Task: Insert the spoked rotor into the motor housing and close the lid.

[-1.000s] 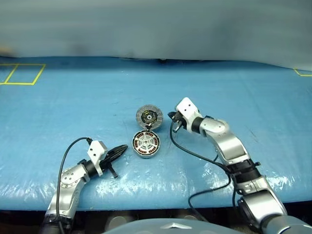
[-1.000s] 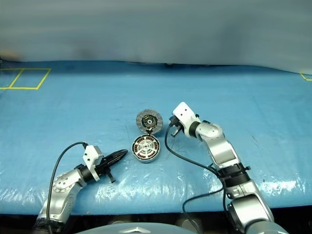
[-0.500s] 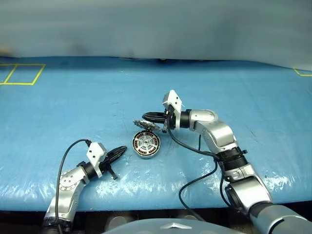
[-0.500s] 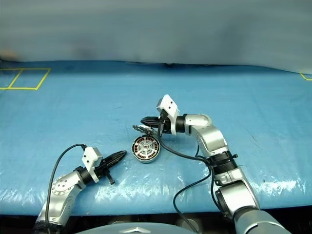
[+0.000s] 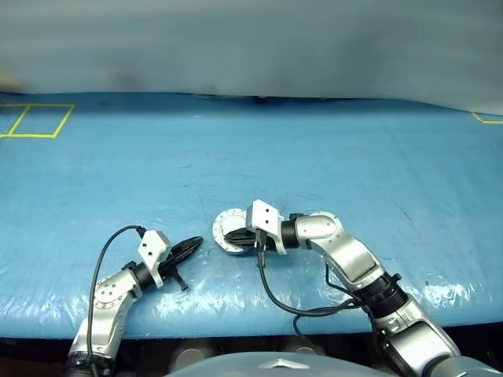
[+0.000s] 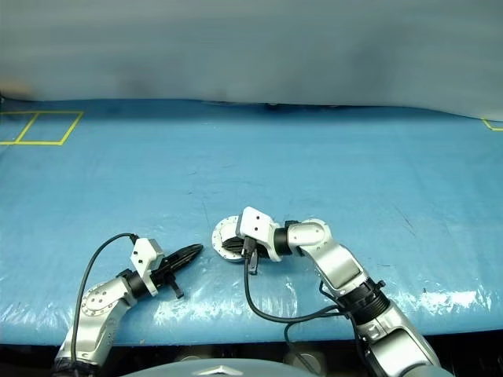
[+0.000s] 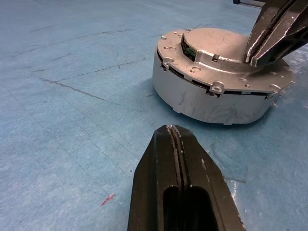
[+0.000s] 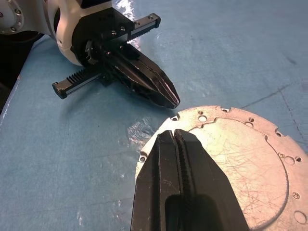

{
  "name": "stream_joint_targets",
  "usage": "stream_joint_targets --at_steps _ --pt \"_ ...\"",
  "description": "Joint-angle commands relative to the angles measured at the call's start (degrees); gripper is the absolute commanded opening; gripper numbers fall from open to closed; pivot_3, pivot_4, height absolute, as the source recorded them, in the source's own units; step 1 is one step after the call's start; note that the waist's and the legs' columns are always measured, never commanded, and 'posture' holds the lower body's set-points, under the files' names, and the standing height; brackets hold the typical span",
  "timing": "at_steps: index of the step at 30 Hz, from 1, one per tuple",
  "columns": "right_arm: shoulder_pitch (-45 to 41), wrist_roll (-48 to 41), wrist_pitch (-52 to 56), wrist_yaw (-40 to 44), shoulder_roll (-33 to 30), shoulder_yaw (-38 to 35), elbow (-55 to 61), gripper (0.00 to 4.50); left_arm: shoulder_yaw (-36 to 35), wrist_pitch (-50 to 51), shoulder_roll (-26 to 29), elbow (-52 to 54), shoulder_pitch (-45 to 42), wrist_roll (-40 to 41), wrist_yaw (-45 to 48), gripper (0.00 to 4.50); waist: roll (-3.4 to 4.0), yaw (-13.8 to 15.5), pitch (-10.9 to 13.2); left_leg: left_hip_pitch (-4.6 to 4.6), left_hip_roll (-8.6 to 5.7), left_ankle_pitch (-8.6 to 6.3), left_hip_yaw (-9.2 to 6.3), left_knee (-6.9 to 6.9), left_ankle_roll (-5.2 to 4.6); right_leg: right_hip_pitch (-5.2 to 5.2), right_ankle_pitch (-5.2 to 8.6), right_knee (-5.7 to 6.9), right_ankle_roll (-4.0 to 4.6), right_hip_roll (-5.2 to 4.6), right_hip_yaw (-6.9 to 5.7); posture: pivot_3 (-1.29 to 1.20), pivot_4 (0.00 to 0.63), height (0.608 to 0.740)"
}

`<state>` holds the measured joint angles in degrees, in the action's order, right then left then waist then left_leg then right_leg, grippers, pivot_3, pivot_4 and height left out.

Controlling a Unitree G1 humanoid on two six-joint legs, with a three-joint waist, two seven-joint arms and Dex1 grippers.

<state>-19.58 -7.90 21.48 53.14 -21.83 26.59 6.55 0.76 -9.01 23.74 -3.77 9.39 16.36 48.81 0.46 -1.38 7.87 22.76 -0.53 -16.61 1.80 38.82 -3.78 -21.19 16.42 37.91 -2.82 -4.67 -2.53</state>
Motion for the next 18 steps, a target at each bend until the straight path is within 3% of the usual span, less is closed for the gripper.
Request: stream_joint_targets --at_steps 1,3,16,18 --pt "3.13 -0.18 0.26 -5.51 2.12 -3.36 0.12 0.09 -0.17 -0.02 0.43 1.83 0.09 0.27 0.20 0.00 -0.01 -0.01 0.00 -0.01 0.00 0.00 0.00 0.00 0.00 0.01 0.00 0.00 0.00 0.00 0.00 0.00 0.150 0.740" --pt "4.13 -2.03 -0.09 -7.21 3.42 -6.22 2.55 0.09 -0.12 0.05 0.42 1.94 0.11 0.36 0.20 0.00 0.00 0.01 0.00 0.00 0.00 -0.02 0.00 0.00 -0.01 0.00 -0.01 0.01 0.02 0.00 0.01 0.00 0.150 0.740" --pt "6.46 -0.21 -2.03 -9.57 2.73 -5.52 7.20 4.27 0.82 0.15 0.15 1.25 -0.49 -0.03 0.51 0.00 0.02 0.24 0.02 0.15 -0.01 0.02 0.01 -0.09 0.04 -0.17 -0.01 -0.07 0.02 0.00 -0.01 0.00 0.150 0.740" --pt "6.30 0.66 -2.61 -9.87 3.04 -4.68 6.39 4.47 0.81 0.17 0.20 1.24 -0.54 -0.02 0.49 0.00 0.02 0.24 0.02 0.15 -0.01 0.02 0.01 -0.09 0.04 -0.17 -0.01 -0.07 0.02 0.00 -0.01 0.00 0.150 0.740"
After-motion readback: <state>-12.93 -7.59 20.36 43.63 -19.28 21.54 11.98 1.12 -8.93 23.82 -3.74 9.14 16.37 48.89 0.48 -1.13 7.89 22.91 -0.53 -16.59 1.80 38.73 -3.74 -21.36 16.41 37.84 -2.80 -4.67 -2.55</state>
